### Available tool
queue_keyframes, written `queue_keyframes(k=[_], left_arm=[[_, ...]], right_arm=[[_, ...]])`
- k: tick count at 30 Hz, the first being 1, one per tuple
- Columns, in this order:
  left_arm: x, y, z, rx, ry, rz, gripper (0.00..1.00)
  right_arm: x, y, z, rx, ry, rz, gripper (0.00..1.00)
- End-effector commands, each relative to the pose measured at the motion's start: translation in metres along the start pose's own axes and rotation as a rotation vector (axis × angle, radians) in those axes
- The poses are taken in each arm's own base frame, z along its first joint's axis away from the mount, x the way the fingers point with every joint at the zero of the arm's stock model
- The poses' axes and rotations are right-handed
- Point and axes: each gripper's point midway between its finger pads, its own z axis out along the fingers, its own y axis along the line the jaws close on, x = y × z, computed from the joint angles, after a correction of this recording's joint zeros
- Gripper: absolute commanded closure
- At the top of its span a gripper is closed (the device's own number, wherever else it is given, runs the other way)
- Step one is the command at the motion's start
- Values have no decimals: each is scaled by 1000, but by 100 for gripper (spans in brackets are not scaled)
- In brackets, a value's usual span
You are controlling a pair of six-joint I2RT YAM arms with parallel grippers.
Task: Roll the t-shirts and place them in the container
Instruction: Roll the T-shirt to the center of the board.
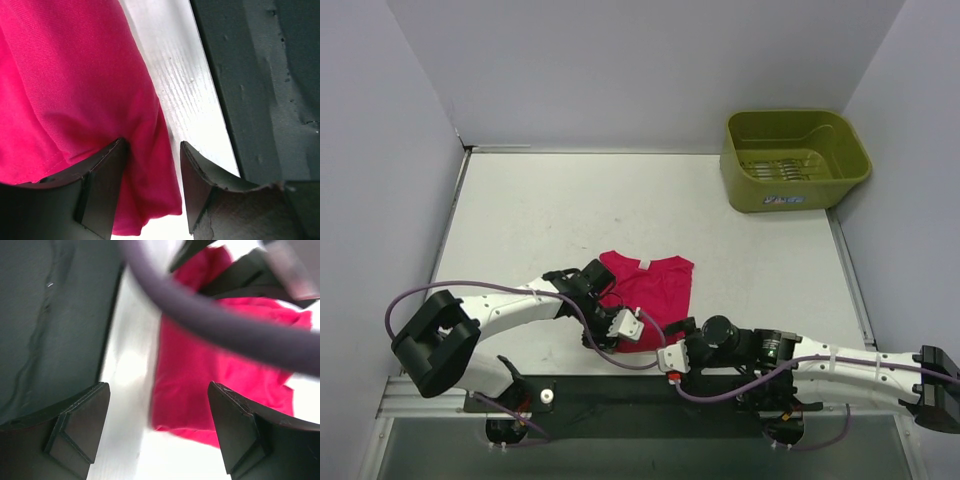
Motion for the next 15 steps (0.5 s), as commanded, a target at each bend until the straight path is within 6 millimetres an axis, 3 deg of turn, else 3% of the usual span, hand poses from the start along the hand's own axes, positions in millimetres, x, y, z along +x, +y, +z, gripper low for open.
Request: queue_keyframes(k=[1, 9, 15], left_arm=[[-10, -7, -5, 30, -34, -9, 42], [-14, 3, -8, -9, -48, -8, 41], [-19, 9, -12, -35, -73, -4, 41]], right_arm=[[-14, -26, 5, 127, -56, 24, 17], [9, -46, 8, 210, 22, 421, 16], [26, -44, 12, 187, 58, 552, 15]])
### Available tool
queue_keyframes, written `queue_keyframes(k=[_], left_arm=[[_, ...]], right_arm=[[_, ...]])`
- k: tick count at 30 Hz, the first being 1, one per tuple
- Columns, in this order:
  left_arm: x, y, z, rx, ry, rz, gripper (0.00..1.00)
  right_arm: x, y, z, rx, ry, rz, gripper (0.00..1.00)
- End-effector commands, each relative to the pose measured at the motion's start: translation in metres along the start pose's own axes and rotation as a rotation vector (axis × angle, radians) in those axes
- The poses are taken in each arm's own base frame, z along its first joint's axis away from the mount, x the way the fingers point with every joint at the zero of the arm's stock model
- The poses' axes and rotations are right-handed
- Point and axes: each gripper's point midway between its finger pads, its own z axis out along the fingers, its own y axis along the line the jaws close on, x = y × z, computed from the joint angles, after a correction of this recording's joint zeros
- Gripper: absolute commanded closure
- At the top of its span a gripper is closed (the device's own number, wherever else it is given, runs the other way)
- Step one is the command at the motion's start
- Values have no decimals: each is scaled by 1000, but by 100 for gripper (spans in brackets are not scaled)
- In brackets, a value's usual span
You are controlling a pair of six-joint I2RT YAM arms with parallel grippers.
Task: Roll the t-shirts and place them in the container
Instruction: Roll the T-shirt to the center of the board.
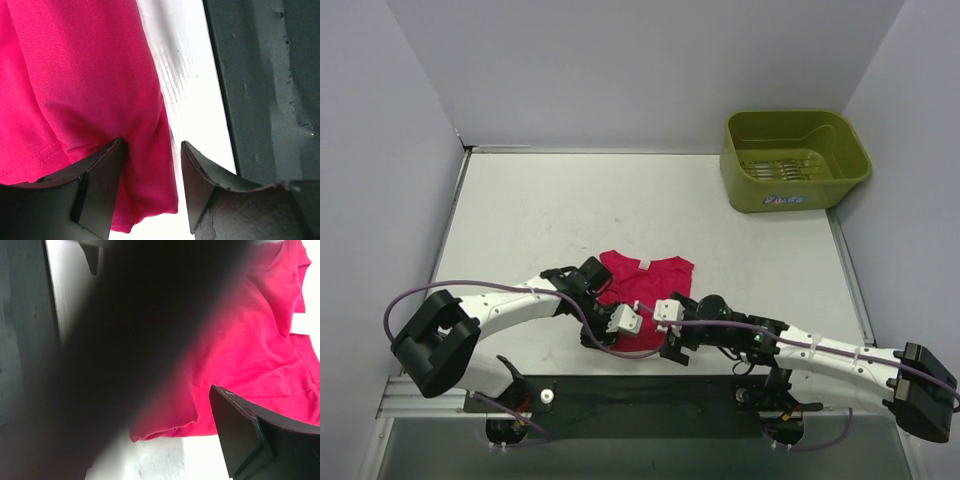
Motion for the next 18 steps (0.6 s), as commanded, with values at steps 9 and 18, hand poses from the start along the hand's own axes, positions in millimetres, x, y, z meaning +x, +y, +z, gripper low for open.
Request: queue_keyframes(k=[9, 18], left_arm=[[-32, 14, -13, -55, -109, 58, 40], [-39, 21, -27, -94, -133, 24, 40]], right_arm=[[12, -4, 17, -83, 53, 496, 18], [27, -9, 27, -158, 78, 859, 54]])
